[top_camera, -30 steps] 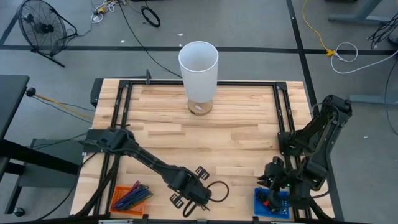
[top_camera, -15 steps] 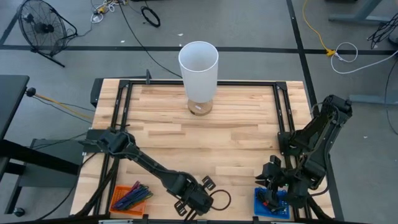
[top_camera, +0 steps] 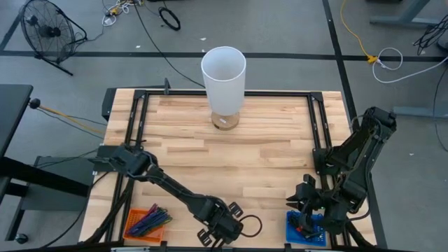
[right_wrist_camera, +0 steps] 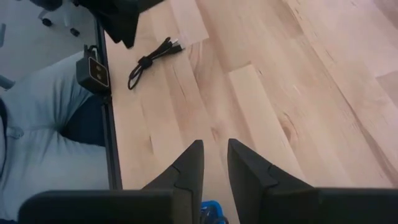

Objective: Pick & Place USB Port
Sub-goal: Put the black charger cable into the blue bin

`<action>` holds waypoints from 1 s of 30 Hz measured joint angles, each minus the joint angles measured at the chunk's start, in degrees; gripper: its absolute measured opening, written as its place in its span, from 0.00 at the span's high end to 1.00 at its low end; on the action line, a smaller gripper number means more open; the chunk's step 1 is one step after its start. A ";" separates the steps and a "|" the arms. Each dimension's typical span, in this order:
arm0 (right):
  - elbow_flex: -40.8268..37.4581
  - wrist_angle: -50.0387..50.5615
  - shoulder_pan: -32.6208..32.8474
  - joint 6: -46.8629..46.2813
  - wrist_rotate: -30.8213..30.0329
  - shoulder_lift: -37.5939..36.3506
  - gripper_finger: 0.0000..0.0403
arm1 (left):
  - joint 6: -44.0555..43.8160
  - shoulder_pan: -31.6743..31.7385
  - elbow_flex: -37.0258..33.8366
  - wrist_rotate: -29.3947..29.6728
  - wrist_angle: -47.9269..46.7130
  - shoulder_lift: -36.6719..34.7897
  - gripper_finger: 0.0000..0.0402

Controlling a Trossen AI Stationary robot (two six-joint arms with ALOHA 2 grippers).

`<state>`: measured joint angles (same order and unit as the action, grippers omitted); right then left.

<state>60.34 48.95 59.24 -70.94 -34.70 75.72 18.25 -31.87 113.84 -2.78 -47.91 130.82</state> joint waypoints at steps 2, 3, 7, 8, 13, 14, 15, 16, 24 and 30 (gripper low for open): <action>0.00 -0.07 0.00 0.01 0.00 -0.01 0.81 | 0.02 0.04 0.00 0.21 1.38 0.41 0.62; 0.00 -0.10 -0.01 0.11 -0.02 0.00 0.81 | 0.10 0.02 0.00 0.23 1.38 0.49 0.60; 0.00 -0.50 -0.02 1.02 -0.40 0.00 0.81 | -0.12 0.19 0.13 0.24 3.37 1.14 0.53; 0.00 -0.72 -0.02 1.42 -0.42 -0.02 0.81 | -0.81 0.17 -0.02 0.37 3.00 1.30 0.53; 0.00 -2.22 -0.02 1.60 -0.42 -0.02 0.81 | -1.86 0.21 0.00 0.82 4.09 2.28 0.52; 0.00 -2.70 -0.02 1.61 -0.42 -0.02 0.81 | -2.93 0.26 0.07 0.87 4.93 2.73 0.52; 0.00 -3.20 -0.02 1.69 -0.42 -0.02 0.81 | -3.59 0.31 0.08 1.20 5.26 3.03 0.53; 0.00 -3.57 -0.02 2.11 -0.42 -0.01 0.81 | -4.09 0.26 0.00 1.44 4.67 3.24 0.53; 0.00 -7.65 -0.02 6.19 -0.43 -0.02 0.81 | -5.65 0.58 -0.09 1.51 5.27 6.62 0.54; 0.00 -10.22 -0.01 7.54 -0.43 0.00 0.81 | -6.01 0.77 0.24 2.66 5.60 7.90 0.54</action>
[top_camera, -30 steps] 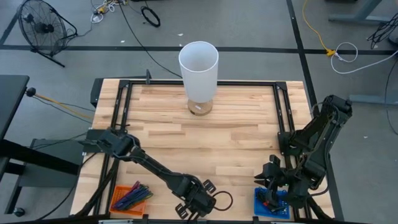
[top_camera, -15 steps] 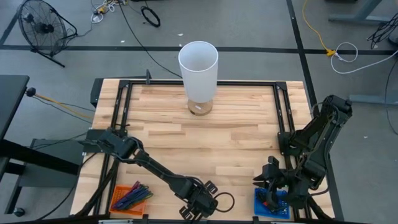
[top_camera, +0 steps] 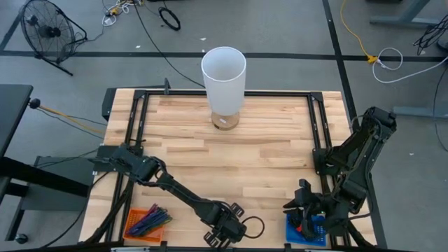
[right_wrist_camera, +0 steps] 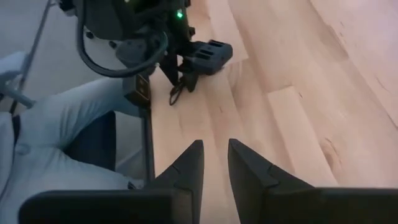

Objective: Pick & Place USB Port
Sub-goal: Put the black charger cable into the blue bin

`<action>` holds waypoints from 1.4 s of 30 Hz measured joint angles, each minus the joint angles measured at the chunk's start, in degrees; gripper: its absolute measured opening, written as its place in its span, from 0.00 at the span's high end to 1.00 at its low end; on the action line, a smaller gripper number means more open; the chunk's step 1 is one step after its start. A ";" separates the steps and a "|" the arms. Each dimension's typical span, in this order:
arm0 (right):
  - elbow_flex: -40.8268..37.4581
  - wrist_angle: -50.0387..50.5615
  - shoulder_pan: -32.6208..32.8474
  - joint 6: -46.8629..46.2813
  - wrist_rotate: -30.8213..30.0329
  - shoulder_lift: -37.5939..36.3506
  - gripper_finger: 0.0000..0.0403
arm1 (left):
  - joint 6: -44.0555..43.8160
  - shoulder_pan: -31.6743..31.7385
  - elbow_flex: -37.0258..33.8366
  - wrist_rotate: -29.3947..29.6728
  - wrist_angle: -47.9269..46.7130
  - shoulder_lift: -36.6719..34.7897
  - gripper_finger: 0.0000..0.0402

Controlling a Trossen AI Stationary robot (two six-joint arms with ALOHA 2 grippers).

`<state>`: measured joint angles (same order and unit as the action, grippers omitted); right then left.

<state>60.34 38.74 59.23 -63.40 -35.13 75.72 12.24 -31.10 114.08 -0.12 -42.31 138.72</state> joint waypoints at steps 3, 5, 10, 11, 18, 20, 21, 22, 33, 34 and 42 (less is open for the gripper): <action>0.00 -0.65 -0.01 0.49 -0.03 0.00 0.81 | -1.46 0.05 0.02 0.08 -0.06 0.40 0.57; 0.00 -0.78 -0.01 0.99 -0.02 0.00 0.81 | -2.63 0.03 0.02 -0.39 -0.14 0.47 0.64; 0.00 -1.15 0.00 1.31 -0.03 0.00 0.81 | -4.31 -0.24 0.43 -1.80 0.39 0.66 0.93; 0.00 -1.13 -0.01 1.31 -0.03 0.00 0.81 | -5.01 -0.32 0.69 -1.18 0.49 0.72 0.93; 0.00 -1.13 0.01 1.53 -0.03 0.00 0.81 | -5.60 -1.42 2.57 5.54 3.34 0.94 0.93; 0.00 -1.18 -0.01 1.56 -0.05 0.00 0.81 | -5.19 -1.35 3.69 8.84 4.19 0.44 0.93; 0.00 -1.23 0.00 1.56 -0.04 0.00 0.81 | -5.14 -1.13 4.50 10.39 4.62 0.11 0.93; 0.00 -1.28 0.01 1.56 -0.03 0.00 0.81 | -5.12 -0.88 5.49 11.86 4.83 -0.21 0.93; 0.00 -2.22 0.01 2.41 -0.16 0.02 0.81 | 0.24 1.53 12.04 17.44 5.55 -7.69 0.93; 0.00 -2.23 -0.01 2.43 -0.25 0.02 0.81 | 0.41 1.79 12.02 17.44 5.43 -8.69 0.93; 0.00 -3.06 0.01 2.99 -2.38 0.02 0.81 | 0.84 4.66 12.00 13.79 6.82 -16.49 0.93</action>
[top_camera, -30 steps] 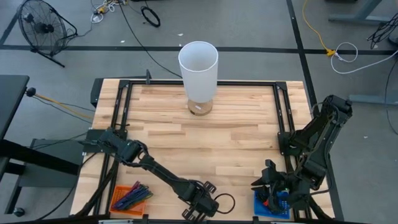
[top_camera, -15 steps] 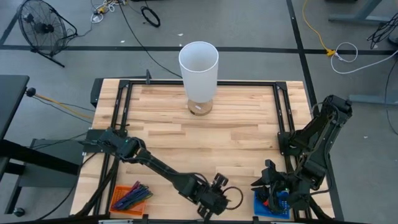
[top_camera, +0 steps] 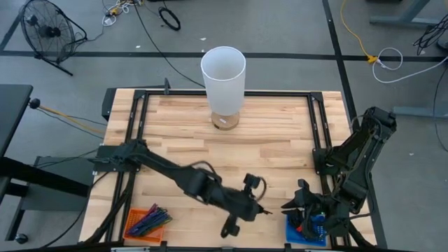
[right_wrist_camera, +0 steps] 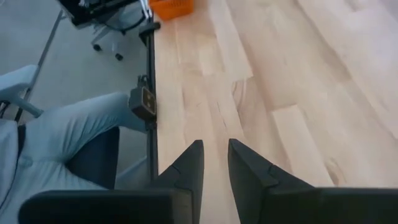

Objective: Pick & Place USB Port
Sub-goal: Put the black charger cable into the blue bin

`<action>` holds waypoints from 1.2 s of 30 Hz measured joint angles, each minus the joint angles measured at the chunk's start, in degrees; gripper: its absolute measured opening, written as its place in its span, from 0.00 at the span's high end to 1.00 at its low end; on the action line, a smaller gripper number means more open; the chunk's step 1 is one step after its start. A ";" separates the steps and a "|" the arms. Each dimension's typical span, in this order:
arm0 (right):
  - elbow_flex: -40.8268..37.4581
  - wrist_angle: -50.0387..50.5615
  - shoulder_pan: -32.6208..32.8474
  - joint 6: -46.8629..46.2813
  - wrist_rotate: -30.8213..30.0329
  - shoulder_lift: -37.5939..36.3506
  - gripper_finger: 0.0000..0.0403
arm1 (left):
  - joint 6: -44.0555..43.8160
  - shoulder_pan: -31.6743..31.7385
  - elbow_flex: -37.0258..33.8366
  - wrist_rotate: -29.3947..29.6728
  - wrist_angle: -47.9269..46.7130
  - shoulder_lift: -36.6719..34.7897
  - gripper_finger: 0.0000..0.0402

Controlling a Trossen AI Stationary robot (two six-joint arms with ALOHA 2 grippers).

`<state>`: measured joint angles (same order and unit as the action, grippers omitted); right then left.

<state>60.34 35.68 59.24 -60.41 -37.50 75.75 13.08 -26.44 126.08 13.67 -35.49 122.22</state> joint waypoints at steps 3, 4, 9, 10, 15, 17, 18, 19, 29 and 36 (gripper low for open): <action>0.00 -0.24 -0.01 1.09 -1.75 0.00 0.81 | -0.34 1.47 0.00 -5.68 3.01 -2.11 0.93; 0.00 -0.55 0.01 1.49 -2.56 0.00 0.81 | -0.27 2.01 0.00 -7.55 4.32 -2.68 0.93; 0.00 -3.81 0.00 5.57 -6.08 0.00 0.81 | -0.28 4.14 0.02 -10.10 5.76 -4.18 0.93; 0.00 -4.73 0.01 6.94 -6.69 0.00 0.81 | -0.63 4.50 0.02 -10.13 5.79 -4.18 0.93; 0.00 -9.07 0.01 14.29 -10.23 -0.02 0.81 | -1.66 5.45 -1.76 -14.48 6.81 -4.27 0.93; 0.00 -10.01 0.01 16.67 -11.95 -0.16 0.81 | -1.96 5.71 -3.18 -14.97 6.12 -4.17 0.93; 0.00 -10.54 0.01 17.78 -13.01 -0.26 0.81 | -1.96 5.71 -3.82 -14.98 6.07 -4.09 0.93; 0.00 -10.96 0.01 18.90 -14.08 -0.38 0.81 | -1.96 5.74 -4.35 -14.95 6.14 -4.08 0.93; 0.00 -21.60 0.01 31.10 -16.71 -1.25 0.81 | -2.28 6.81 -5.99 -13.85 7.75 -4.14 0.93; 0.00 -31.12 0.01 43.71 -14.90 -1.28 0.81 | -2.37 7.05 -5.99 -13.75 7.70 -4.14 0.93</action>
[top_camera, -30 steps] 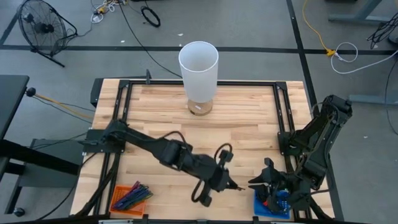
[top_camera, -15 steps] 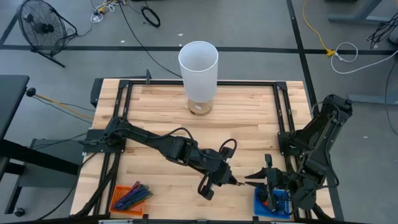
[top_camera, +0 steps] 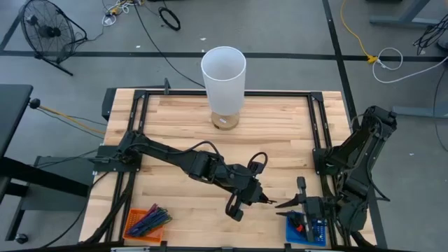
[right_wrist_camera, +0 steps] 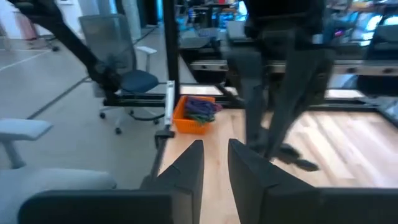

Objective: Pick & Place USB Port
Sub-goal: Put the black charger cable into the blue bin

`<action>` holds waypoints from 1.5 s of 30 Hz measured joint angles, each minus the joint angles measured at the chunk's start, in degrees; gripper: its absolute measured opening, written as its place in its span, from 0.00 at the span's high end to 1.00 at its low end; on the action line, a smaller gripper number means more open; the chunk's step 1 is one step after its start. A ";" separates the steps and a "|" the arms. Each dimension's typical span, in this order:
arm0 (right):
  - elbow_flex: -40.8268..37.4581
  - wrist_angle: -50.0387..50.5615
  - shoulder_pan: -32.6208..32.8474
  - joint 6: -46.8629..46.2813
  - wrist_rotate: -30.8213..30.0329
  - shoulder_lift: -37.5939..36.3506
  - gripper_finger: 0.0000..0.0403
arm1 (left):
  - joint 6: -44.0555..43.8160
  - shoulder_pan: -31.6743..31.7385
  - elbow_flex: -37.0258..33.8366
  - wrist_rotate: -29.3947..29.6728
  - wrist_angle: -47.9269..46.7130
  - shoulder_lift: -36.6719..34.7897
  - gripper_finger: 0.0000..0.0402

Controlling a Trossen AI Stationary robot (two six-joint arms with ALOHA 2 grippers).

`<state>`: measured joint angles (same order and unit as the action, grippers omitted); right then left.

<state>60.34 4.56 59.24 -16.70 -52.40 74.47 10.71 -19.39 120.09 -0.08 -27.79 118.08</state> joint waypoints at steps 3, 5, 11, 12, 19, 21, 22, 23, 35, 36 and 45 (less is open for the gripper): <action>0.00 0.18 -0.25 0.73 -2.45 0.01 0.81 | 0.05 -0.01 0.00 0.00 0.17 0.00 0.93; 0.00 0.29 -0.53 0.73 -2.52 0.01 0.81 | 0.03 -0.05 0.00 0.00 -0.02 0.00 0.93; 0.00 0.37 -0.74 0.74 -2.02 0.01 0.81 | 0.02 -0.05 0.00 0.01 0.00 0.00 0.93; 0.00 0.32 -0.74 0.79 -2.03 0.01 0.80 | 0.01 -0.05 0.00 0.01 0.02 0.00 0.93; 0.00 -3.77 -0.68 6.82 -2.12 0.01 0.69 | 0.25 -0.05 0.00 0.00 0.00 0.00 0.93; 0.00 -5.30 -0.69 8.72 -2.91 -0.01 0.65 | 0.25 -0.05 0.00 -0.02 -0.16 0.00 0.93; 0.00 -5.19 -0.72 9.06 -3.45 -0.01 0.64 | 0.23 -0.05 0.00 -0.02 -0.27 0.00 0.93; 0.00 -4.56 -0.76 9.07 -4.14 -0.01 0.63 | 0.19 -0.09 0.00 -0.04 -0.33 0.00 0.93; 0.00 1.93 -4.49 3.18 -1.81 0.12 0.59 | 0.25 -0.25 0.00 -0.13 -0.53 0.00 0.93; 0.00 2.79 -4.99 1.97 -0.87 0.12 0.60 | 0.25 -0.25 0.00 -0.14 -0.50 0.00 0.93; 0.00 2.10 -6.17 4.89 3.59 0.18 0.96 | 0.03 -0.27 0.00 -0.13 -0.57 0.00 0.92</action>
<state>60.34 6.65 53.07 -11.81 -48.81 74.64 10.74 -19.66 120.09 -0.21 -28.36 118.08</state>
